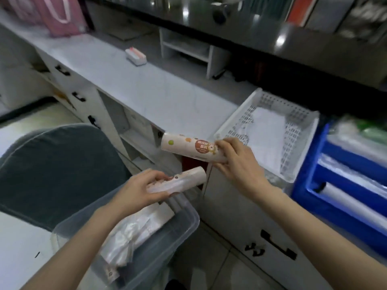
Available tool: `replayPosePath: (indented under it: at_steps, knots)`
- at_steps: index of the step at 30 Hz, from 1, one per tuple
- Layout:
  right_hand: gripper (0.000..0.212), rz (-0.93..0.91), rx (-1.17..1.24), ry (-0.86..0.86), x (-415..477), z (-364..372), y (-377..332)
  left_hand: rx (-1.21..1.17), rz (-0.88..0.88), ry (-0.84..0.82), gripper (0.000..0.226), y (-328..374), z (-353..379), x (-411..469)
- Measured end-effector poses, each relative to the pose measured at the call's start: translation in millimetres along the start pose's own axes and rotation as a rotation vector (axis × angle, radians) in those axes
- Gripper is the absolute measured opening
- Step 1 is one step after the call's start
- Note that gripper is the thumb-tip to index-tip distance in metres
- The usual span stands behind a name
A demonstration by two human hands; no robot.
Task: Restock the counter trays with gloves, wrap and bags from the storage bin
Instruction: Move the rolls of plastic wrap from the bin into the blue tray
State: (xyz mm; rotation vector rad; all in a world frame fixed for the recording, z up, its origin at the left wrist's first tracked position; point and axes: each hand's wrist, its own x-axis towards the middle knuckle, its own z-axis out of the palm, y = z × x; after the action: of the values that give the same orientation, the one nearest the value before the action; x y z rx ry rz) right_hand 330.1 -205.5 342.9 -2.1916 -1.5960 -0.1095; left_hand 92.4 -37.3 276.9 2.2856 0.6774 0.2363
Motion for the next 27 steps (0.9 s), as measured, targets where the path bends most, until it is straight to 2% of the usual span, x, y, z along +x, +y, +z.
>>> replayPosePath:
  at_steps: [5, 14, 18, 24, 27]
  knots:
    - [0.051, 0.060, -0.052, 0.110, -63, -82, 51, -0.005, 0.197, -0.035, 0.042, 105, 21, 27]
    - [0.053, 0.444, -0.122, 0.119, -191, -173, 185, -0.038, 0.433, -0.264, 0.037, 259, 115, 75]
    - [0.052, 0.560, -0.172, 0.050, -225, -179, 225, -0.018, 0.506, -0.346, 0.039, 301, 150, 102]
    - [0.051, 0.709, -0.179, 0.102, -245, -183, 266, 0.098, 0.629, -0.454, 0.041, 338, 207, 153]
    - [0.051, 0.745, -0.172, 0.074, -243, -185, 279, 0.158, 0.680, -0.473, 0.041, 341, 237, 169]
